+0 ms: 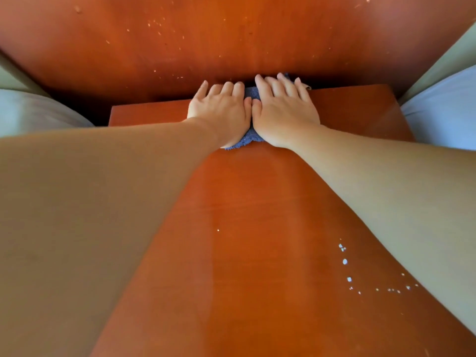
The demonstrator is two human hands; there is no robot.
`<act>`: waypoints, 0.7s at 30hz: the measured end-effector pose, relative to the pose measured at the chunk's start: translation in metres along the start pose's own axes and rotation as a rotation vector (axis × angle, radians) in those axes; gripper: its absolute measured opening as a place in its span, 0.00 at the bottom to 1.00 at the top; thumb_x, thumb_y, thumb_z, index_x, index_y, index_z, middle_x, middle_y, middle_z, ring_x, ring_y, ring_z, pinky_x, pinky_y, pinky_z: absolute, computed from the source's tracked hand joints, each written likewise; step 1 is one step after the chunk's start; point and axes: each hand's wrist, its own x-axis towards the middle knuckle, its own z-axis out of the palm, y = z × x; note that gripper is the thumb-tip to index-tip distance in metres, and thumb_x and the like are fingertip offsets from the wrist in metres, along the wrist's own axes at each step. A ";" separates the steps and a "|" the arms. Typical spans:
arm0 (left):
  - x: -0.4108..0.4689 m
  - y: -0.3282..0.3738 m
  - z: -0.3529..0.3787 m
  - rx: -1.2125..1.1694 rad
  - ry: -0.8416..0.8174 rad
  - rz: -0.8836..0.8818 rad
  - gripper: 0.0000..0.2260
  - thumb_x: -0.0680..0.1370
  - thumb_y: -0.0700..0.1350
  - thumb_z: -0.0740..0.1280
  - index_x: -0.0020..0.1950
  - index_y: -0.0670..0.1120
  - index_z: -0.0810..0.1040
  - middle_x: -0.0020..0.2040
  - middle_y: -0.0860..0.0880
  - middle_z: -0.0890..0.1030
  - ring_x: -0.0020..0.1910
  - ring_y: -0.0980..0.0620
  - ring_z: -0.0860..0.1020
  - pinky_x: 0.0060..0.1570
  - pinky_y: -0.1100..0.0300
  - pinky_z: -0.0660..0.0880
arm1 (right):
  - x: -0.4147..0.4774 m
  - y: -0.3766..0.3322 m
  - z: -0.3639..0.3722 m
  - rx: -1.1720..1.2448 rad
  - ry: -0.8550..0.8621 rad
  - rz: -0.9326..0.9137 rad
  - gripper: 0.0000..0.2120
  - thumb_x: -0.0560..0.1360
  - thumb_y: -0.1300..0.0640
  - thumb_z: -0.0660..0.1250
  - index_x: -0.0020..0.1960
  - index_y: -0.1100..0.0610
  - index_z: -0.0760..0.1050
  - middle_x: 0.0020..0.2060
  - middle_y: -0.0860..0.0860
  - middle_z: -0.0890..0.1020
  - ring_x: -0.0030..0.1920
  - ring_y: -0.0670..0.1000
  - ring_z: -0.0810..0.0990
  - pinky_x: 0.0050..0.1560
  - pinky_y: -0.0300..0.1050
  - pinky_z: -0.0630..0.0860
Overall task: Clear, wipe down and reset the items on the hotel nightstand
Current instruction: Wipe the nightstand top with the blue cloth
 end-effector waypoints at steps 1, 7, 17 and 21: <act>-0.002 0.001 0.000 -0.009 -0.002 -0.017 0.25 0.84 0.53 0.42 0.79 0.43 0.51 0.78 0.46 0.60 0.78 0.46 0.56 0.77 0.46 0.47 | -0.001 0.000 0.000 -0.002 -0.009 0.003 0.26 0.83 0.47 0.40 0.80 0.51 0.44 0.79 0.49 0.50 0.79 0.51 0.44 0.77 0.53 0.40; -0.029 -0.001 0.004 -0.081 -0.025 0.054 0.26 0.84 0.51 0.41 0.80 0.43 0.40 0.81 0.47 0.41 0.79 0.47 0.40 0.77 0.46 0.40 | -0.031 -0.011 0.000 -0.003 -0.035 0.047 0.27 0.83 0.46 0.39 0.79 0.52 0.39 0.79 0.48 0.41 0.78 0.50 0.40 0.76 0.51 0.38; -0.116 -0.019 0.010 -0.115 -0.098 0.073 0.26 0.84 0.53 0.41 0.79 0.47 0.36 0.80 0.51 0.36 0.78 0.51 0.36 0.75 0.41 0.38 | -0.108 -0.054 0.009 0.012 -0.040 0.034 0.27 0.83 0.47 0.39 0.79 0.52 0.36 0.79 0.50 0.39 0.78 0.51 0.38 0.76 0.51 0.36; -0.151 -0.021 0.013 -0.115 -0.121 0.052 0.26 0.84 0.53 0.40 0.79 0.47 0.35 0.79 0.52 0.35 0.78 0.52 0.35 0.74 0.38 0.38 | -0.139 -0.068 0.010 0.031 -0.045 0.009 0.27 0.83 0.47 0.40 0.79 0.53 0.35 0.78 0.51 0.39 0.78 0.51 0.37 0.76 0.52 0.36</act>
